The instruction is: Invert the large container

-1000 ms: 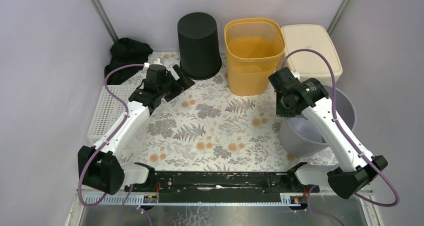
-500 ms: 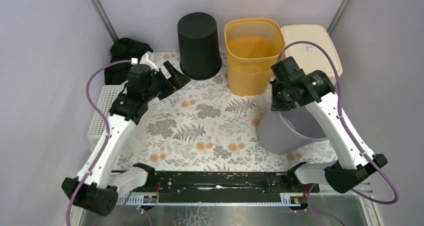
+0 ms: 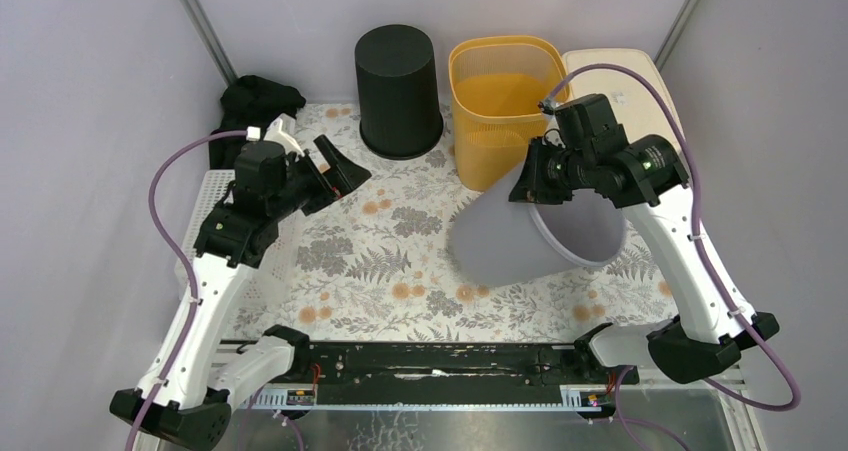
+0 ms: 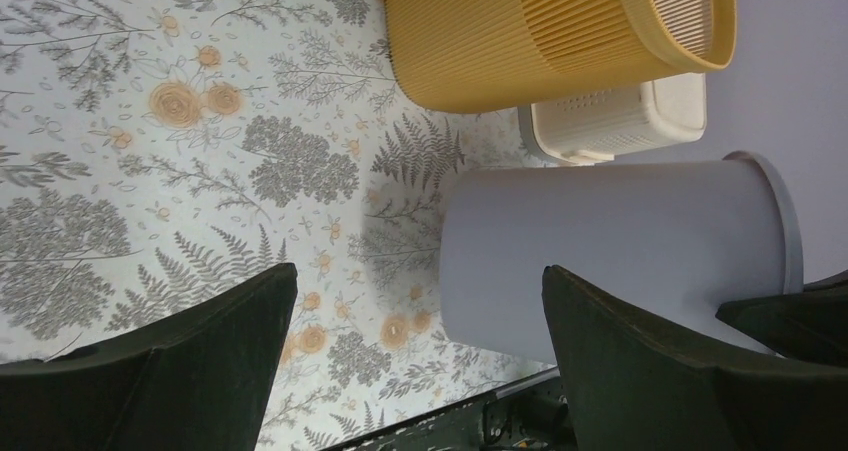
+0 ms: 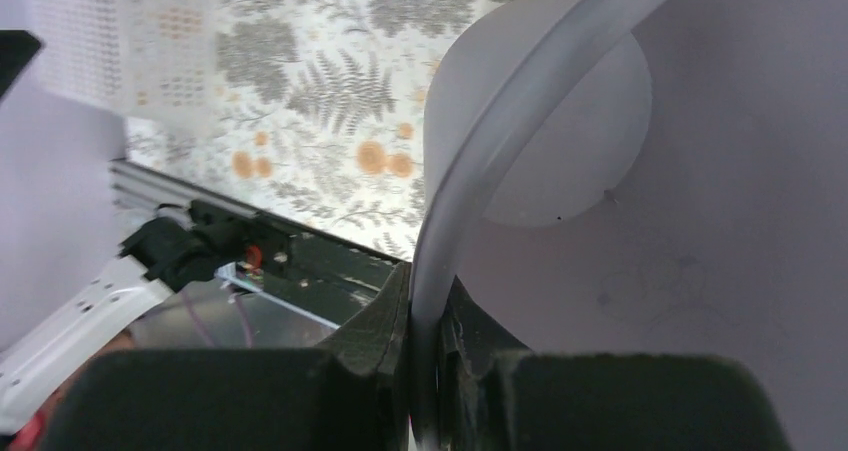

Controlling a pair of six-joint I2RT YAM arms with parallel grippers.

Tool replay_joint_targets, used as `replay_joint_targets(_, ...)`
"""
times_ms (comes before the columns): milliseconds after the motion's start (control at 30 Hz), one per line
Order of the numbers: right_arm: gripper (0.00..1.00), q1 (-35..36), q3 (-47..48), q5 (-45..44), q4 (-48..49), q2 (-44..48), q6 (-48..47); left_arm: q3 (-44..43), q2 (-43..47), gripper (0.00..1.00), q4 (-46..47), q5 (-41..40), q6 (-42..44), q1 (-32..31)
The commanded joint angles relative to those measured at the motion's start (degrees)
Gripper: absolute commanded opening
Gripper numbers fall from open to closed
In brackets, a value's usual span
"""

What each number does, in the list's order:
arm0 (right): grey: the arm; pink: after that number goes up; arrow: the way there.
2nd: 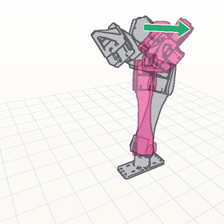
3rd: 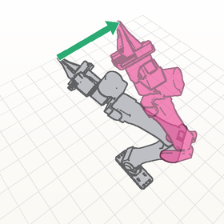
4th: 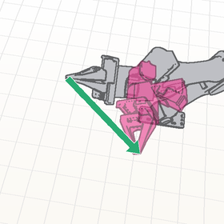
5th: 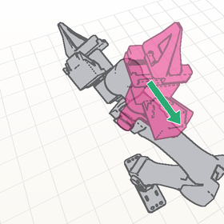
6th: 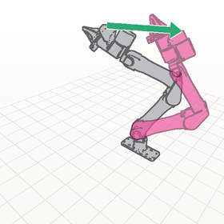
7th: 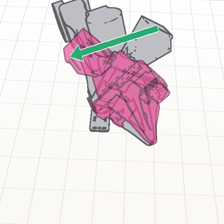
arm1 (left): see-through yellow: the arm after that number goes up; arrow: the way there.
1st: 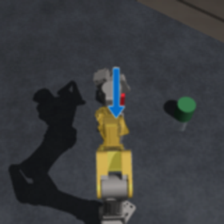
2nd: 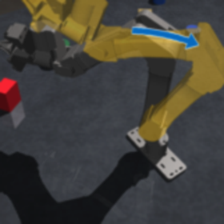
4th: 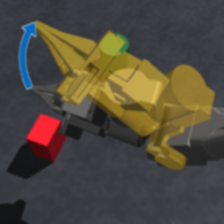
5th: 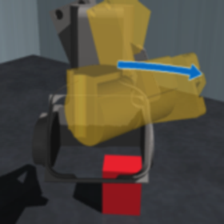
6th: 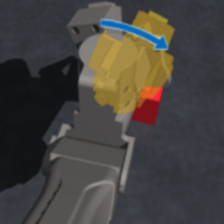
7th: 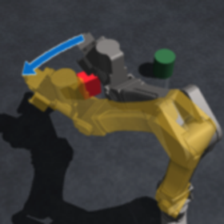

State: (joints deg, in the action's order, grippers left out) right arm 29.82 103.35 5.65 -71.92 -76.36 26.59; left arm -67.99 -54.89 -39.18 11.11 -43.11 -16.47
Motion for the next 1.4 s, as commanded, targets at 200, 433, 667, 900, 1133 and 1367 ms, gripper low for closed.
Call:
replay_joint_targets(200,0.0,-0.1,-7.5,18.9,25.1,4.5,8.6,-11.4,1.6,1.0,-11.1,-3.9,4.8,0.4)
replay_joint_targets(433,0.0,-0.1,-16.3,27.3,43.9,7.3,19.4,-29.2,-1.3,1.0,-20.5,-4.9,6.3,0.4)
replay_joint_targets(667,0.0,-0.2,-28.2,33.6,71.2,9.0,34.9,-46.6,-6.4,1.0,-28.3,-4.4,7.6,0.4)
replay_joint_targets(900,0.0,-0.2,-41.0,36.1,102.9,6.5,55.8,-43.1,-4.8,1.0,-26.6,-1.6,6.0,0.4)
replay_joint_targets(1133,0.0,-0.2,-50.6,33.3,131.8,1.4,72.3,-46.1,-5.0,1.0,-27.0,0.9,4.7,0.5)
replay_joint_targets(1367,0.0,1.3,-55.8,28.1,151.5,-5.2,80.5,-48.1,-5.6,1.0,-27.1,2.6,3.8,0.4)
